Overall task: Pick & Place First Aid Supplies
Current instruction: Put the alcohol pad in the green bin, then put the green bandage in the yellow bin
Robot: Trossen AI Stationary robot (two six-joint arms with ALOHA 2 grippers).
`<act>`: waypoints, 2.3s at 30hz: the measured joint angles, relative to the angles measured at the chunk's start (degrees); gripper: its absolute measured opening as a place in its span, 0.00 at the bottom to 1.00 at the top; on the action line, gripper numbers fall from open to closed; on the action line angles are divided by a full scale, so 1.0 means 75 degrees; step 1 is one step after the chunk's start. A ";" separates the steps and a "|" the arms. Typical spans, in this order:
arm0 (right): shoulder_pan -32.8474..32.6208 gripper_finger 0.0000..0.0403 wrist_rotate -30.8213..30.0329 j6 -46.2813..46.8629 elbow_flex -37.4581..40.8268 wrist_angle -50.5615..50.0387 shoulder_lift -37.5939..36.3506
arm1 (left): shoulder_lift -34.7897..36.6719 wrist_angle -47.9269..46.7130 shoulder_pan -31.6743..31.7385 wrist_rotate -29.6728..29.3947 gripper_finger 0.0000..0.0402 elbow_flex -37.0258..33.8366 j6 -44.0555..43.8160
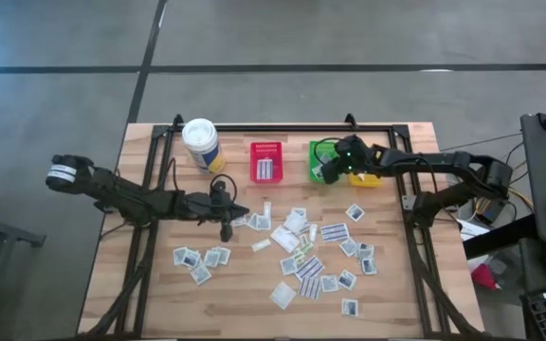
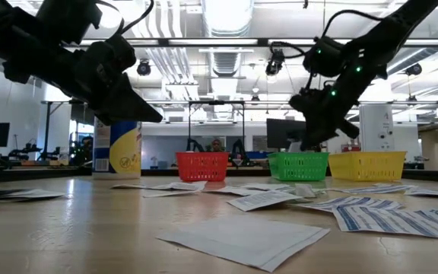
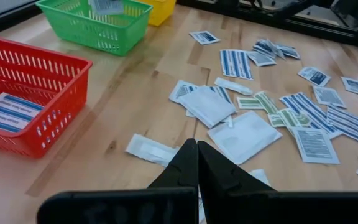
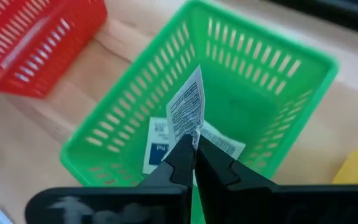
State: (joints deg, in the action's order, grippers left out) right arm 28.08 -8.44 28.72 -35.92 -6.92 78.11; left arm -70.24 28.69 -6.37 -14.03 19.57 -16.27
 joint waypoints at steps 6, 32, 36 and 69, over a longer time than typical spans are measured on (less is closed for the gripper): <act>-0.0009 0.02 0.0222 0.0176 -0.0009 0.0000 0.0415 | 0.0000 0.0000 0.0000 0.0181 0.00 0.0000 -0.0015; 0.0008 0.23 0.0465 0.0117 -0.0034 -0.0018 0.0340 | 0.0000 -0.0064 -0.0006 0.0399 0.00 0.0000 0.0002; 0.0010 0.27 0.0564 -0.0088 -0.0174 -0.0028 0.0021 | 0.0000 -0.0238 0.0000 0.0697 0.00 0.0000 -0.0020; -0.4084 0.15 0.0099 0.0844 -0.0495 0.0675 -0.0186 | -0.0003 -0.2428 -0.1043 0.0596 0.00 0.1000 -0.1250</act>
State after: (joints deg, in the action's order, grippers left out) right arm -2.55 -7.69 35.06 -39.64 -1.86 76.72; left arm -70.26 10.48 -14.19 -9.56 27.07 -25.65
